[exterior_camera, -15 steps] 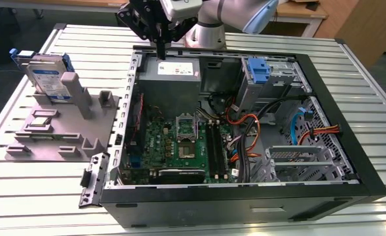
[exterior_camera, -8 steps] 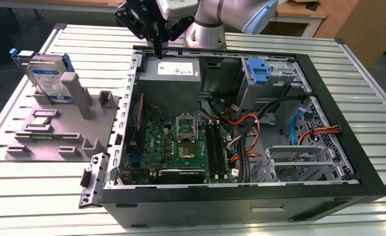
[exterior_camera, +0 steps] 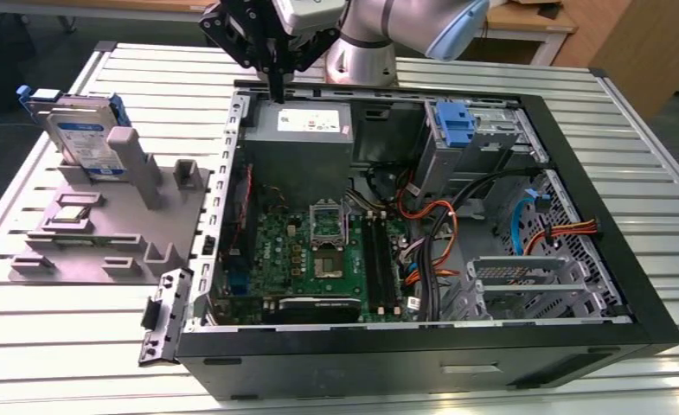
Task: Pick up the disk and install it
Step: 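Reach for the disk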
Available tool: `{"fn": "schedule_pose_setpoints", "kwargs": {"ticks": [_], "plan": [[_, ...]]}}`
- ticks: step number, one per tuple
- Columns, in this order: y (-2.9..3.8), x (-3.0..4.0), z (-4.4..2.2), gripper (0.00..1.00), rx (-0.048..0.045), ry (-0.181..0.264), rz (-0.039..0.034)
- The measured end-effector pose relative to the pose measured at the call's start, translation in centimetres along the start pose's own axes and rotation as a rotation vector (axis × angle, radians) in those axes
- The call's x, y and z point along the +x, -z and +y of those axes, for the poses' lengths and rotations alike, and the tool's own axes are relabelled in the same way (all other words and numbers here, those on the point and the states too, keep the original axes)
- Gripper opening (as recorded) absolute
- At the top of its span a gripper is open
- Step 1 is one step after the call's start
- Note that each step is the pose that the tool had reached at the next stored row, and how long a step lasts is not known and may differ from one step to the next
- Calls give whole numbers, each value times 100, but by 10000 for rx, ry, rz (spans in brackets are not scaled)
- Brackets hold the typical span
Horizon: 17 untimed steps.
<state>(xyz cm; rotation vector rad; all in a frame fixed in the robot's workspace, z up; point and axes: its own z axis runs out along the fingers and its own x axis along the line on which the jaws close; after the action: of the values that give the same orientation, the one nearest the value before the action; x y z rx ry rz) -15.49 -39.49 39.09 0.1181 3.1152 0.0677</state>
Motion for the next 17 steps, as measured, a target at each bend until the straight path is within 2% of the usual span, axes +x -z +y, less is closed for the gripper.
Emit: {"fn": "schedule_pose_setpoints", "kwargs": {"ticks": [17], "plan": [[-2, 58, -5, 10, 1, 0, 11]]}}
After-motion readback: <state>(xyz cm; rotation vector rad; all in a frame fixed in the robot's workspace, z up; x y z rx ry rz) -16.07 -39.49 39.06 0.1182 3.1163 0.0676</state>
